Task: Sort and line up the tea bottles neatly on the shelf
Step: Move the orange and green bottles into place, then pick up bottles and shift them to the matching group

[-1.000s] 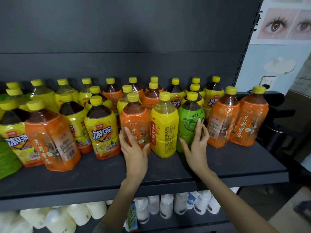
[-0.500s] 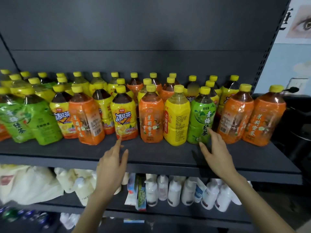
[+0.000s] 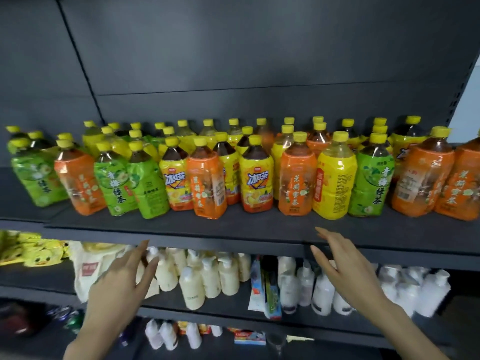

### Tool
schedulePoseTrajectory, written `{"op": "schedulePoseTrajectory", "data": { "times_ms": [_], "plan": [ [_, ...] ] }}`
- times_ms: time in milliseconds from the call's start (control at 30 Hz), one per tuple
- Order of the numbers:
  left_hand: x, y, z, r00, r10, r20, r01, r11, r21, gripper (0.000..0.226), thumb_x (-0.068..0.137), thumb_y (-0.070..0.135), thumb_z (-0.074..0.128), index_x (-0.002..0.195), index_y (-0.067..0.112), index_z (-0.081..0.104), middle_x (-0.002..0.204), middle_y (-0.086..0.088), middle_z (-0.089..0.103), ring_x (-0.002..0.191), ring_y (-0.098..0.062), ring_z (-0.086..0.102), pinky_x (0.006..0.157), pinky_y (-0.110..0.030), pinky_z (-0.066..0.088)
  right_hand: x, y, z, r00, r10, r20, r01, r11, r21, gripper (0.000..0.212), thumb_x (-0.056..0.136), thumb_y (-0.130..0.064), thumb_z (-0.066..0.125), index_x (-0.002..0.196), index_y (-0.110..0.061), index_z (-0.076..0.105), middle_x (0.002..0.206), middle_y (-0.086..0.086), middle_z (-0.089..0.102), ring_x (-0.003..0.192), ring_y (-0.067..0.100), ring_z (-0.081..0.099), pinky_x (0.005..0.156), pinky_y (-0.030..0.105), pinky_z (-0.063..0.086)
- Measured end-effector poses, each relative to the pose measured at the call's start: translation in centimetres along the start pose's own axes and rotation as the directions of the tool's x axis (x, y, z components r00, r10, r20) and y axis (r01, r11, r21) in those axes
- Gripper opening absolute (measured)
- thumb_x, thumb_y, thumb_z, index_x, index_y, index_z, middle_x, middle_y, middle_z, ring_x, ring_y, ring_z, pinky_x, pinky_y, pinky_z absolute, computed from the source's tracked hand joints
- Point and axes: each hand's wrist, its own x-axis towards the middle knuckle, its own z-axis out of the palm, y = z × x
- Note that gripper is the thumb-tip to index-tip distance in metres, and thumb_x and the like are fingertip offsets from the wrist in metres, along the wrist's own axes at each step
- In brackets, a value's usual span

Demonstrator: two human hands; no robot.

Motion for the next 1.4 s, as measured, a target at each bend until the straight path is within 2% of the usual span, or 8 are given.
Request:
{"op": "schedulePoseTrajectory", "data": {
  "times_ms": [200,400,633,700,833,1067,1267,1400],
  "plan": [
    [0.6,-8.3,-3.6,0.999,-0.006,-0.041,0.007,1.0,0.025,0.05,0.091,0.046,0.043,0.136,0.026,0.048,0.119,0.001,0.062,0.104,-0.028,0.059,0.07,-0.038,0.047,1.2,-8.4,4.0,0.999,-0.048,0.016,0.049,0.998,-0.043,0.066,0.092,-0.062,0.022,0.144,-0.023,0.034,0.14,-0.005,0.047,0.127,0.015,0.044,0.094,0.031,0.043],
    [1.7,-14.9,-5.1,0.995,-0.096,-0.04,0.095,0.995,-0.029,0.048,0.09,0.05,0.042,0.133,0.028,0.05,0.121,0.0,0.061,0.1,-0.026,0.06,0.071,-0.037,0.043,2.6,-15.9,7.5,0.997,-0.074,0.027,0.075,0.996,-0.041,0.076,0.086,-0.067,0.008,0.141,-0.025,0.04,0.135,-0.007,0.052,0.121,0.014,0.049,0.089,0.03,0.045],
    [4.8,-20.9,-5.0,0.989,-0.146,-0.013,0.146,0.989,-0.029,0.053,0.089,0.053,0.036,0.134,0.028,0.047,0.111,0.003,0.059,0.095,-0.022,0.059,0.067,-0.034,0.041,6.6,-21.8,12.2,0.985,-0.135,0.107,0.141,0.988,-0.056,0.091,0.077,-0.075,-0.009,0.145,-0.029,0.029,0.143,-0.012,0.04,0.129,0.009,0.038,0.098,0.026,0.037],
    [6.4,-22.5,-4.8,0.988,-0.152,0.002,0.152,0.988,-0.01,0.052,0.089,0.053,0.038,0.135,0.029,0.046,0.119,0.002,0.058,0.098,-0.023,0.06,0.068,-0.035,0.042,8.0,-23.4,13.9,0.98,-0.147,0.133,0.155,0.987,-0.047,0.085,0.08,-0.074,-0.004,0.146,-0.03,0.025,0.145,-0.013,0.036,0.132,0.007,0.034,0.1,0.026,0.035],
    [10.2,-25.6,-4.7,0.985,-0.171,0.025,0.171,0.985,0.013,0.055,0.088,0.056,0.037,0.136,0.03,0.044,0.123,0.001,0.058,0.107,-0.026,0.057,0.074,-0.038,0.045,10.7,-26.7,16.5,0.979,-0.152,0.132,0.147,0.988,0.047,0.06,0.092,-0.059,0.021,0.145,-0.031,0.026,0.145,-0.015,0.037,0.132,0.005,0.033,0.101,0.025,0.034],
    [16.0,-30.8,-6.2,0.988,-0.152,-0.015,0.152,0.988,0.036,0.054,0.089,0.054,0.036,0.136,0.03,0.045,0.127,-0.002,0.057,0.106,-0.028,0.057,0.073,-0.039,0.045,15.4,-32.7,19.8,0.979,-0.195,0.066,0.188,0.977,0.1,0.074,0.085,-0.068,0.01,0.139,-0.028,0.041,0.132,-0.012,0.053,0.12,0.008,0.049,0.087,0.027,0.045],
    [18.3,-36.3,-5.6,0.993,-0.122,0.0,0.122,0.993,0.001,0.063,0.083,0.062,0.028,0.135,0.03,0.046,0.122,0.001,0.059,0.098,-0.025,0.061,0.073,-0.042,0.048,17.5,-37.8,22.4,0.975,-0.203,0.089,0.199,0.979,0.049,0.07,0.088,-0.068,0.009,0.143,-0.031,0.032,0.14,-0.015,0.042,0.128,0.005,0.038,0.088,0.023,0.041],
    [20.5,-41.3,-6.0,0.992,-0.128,-0.002,0.128,0.992,-0.01,0.067,0.08,0.064,0.028,0.136,0.03,0.046,0.123,-0.002,0.06,0.096,-0.028,0.062,0.071,-0.042,0.05,18.3,-41.8,24.5,0.981,-0.151,0.122,0.153,0.988,-0.011,0.061,0.092,-0.059,0.019,0.146,-0.032,0.025,0.143,-0.015,0.038,0.129,0.005,0.036,0.09,0.02,0.04]
  ]
}}
